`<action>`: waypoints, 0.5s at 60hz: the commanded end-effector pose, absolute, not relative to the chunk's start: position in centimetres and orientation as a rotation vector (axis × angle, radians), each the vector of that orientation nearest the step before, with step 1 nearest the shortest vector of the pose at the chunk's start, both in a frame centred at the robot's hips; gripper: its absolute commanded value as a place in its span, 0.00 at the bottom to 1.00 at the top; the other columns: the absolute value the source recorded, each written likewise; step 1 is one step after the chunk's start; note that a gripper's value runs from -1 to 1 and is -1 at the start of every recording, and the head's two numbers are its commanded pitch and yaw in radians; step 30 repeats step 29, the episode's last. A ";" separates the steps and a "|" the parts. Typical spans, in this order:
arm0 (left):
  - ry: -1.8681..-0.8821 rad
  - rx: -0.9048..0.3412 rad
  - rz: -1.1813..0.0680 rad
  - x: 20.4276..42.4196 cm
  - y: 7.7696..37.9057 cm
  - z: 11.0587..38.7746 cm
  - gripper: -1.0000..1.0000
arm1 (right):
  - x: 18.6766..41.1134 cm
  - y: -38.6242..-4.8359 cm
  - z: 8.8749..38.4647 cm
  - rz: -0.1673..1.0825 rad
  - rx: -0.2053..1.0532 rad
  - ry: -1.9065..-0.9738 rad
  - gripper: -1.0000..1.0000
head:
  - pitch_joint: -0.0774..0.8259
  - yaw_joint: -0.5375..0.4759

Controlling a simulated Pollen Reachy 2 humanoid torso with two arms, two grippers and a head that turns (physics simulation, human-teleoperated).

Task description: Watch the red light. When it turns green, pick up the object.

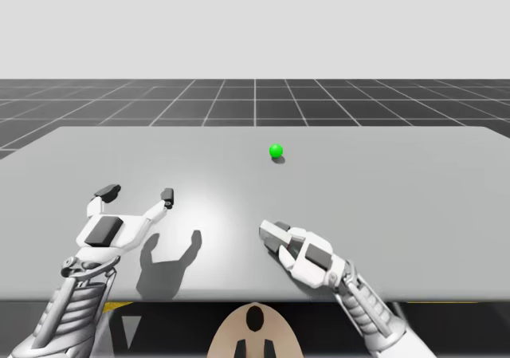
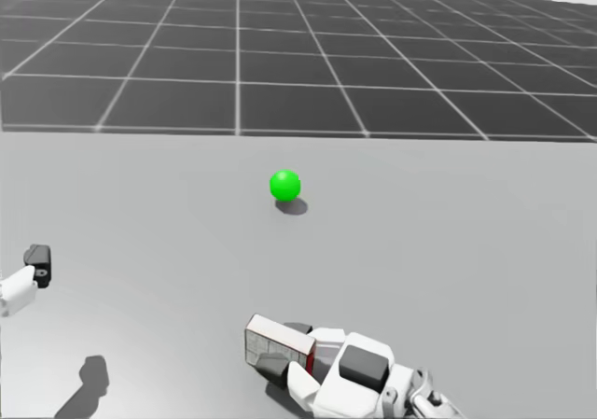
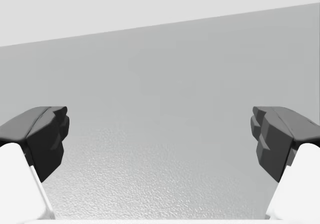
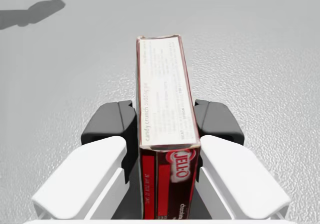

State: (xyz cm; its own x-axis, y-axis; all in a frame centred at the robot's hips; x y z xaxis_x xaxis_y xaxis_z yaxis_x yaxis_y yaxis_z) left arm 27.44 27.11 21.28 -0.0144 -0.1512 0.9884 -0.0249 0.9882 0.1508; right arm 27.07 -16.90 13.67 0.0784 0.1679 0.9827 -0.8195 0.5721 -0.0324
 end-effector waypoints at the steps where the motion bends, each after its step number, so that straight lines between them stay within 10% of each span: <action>1: -1.584 0.137 -0.101 27.4 27.0 21.2 0.00 | 26.7 -16.8 15.1 0.826 0.649 -1.323 1.00 | 0.52 0.39; 30: -1.584 0.133 -0.101 27.5 27.1 21.3 0.00 | 23.1 -17.0 32.8 0.677 0.629 -1.842 1.00 | 0.50 0.39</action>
